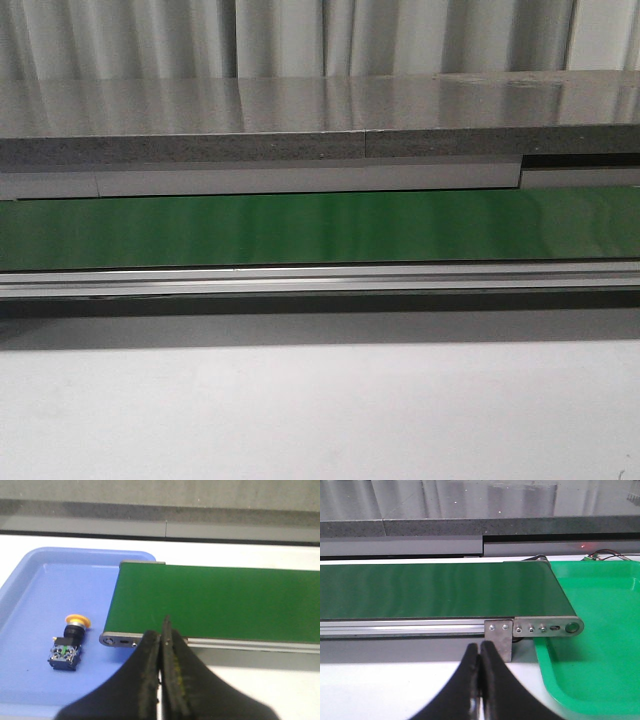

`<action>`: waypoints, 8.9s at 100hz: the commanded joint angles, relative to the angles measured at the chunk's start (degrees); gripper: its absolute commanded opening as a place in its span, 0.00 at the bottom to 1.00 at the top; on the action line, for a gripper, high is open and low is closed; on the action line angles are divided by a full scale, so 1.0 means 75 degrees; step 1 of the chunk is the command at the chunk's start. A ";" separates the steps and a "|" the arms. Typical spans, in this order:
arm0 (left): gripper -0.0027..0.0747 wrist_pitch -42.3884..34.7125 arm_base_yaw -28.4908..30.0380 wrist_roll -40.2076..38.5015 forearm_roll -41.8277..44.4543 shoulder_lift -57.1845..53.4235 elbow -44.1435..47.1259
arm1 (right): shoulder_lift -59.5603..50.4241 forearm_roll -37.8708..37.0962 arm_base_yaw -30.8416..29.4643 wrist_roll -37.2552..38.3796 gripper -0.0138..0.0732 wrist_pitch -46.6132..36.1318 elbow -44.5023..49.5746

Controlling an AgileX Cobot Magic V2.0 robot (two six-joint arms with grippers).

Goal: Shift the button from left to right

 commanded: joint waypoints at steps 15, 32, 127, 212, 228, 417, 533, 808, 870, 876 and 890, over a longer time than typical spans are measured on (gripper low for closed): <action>0.01 0.0075 -0.0036 -0.0048 -0.0032 0.0960 -0.0621 | -0.0144 -0.0084 0.0006 -0.0005 0.08 -0.0605 -0.0104; 0.01 0.0075 -0.0036 -0.0048 -0.0032 0.1144 -0.0621 | -0.0144 -0.0084 0.0006 -0.0005 0.08 -0.0605 -0.0104; 0.75 0.1915 0.1409 0.0035 0.0215 0.3009 -0.2996 | -0.0144 -0.0084 0.0006 -0.0005 0.08 -0.0605 -0.0104; 0.75 0.2010 0.2885 0.1101 -0.0033 0.9006 -0.5737 | -0.0144 -0.0084 0.0006 -0.0005 0.08 -0.0605 -0.0104; 0.75 0.1943 0.2872 0.1240 -0.0217 0.9329 -0.5737 | -0.0144 -0.0084 0.0006 -0.0005 0.08 -0.0605 -0.0104; 0.18 0.2837 0.2820 0.1456 -0.1294 0.9569 -0.6558 | -0.0144 -0.0084 0.0006 -0.0005 0.08 -0.0605 -0.0104; 0.70 0.2815 0.1116 0.1914 -0.2072 0.9114 -0.6665 | -0.0144 -0.0084 0.0006 -0.0005 0.08 -0.0605 -0.0104; 0.01 -0.4093 -0.0485 0.3240 -0.3234 -0.0359 0.1576 | 0.1370 -0.0017 0.0006 -0.0005 0.08 0.0004 -0.2393; 0.01 -0.4093 -0.0485 0.3240 -0.3234 -0.0359 0.1576 | 0.6624 0.0785 0.0006 -0.0005 0.08 0.2433 -0.5828; 0.01 -0.4093 -0.0485 0.3240 -0.3234 -0.0359 0.1576 | 0.6868 0.0832 0.0006 -0.0005 0.09 0.2427 -0.5828; 0.01 -0.4093 -0.0485 0.3240 -0.3234 -0.0359 0.1576 | 0.7244 0.1269 0.0006 -0.0005 0.28 0.2478 -0.5828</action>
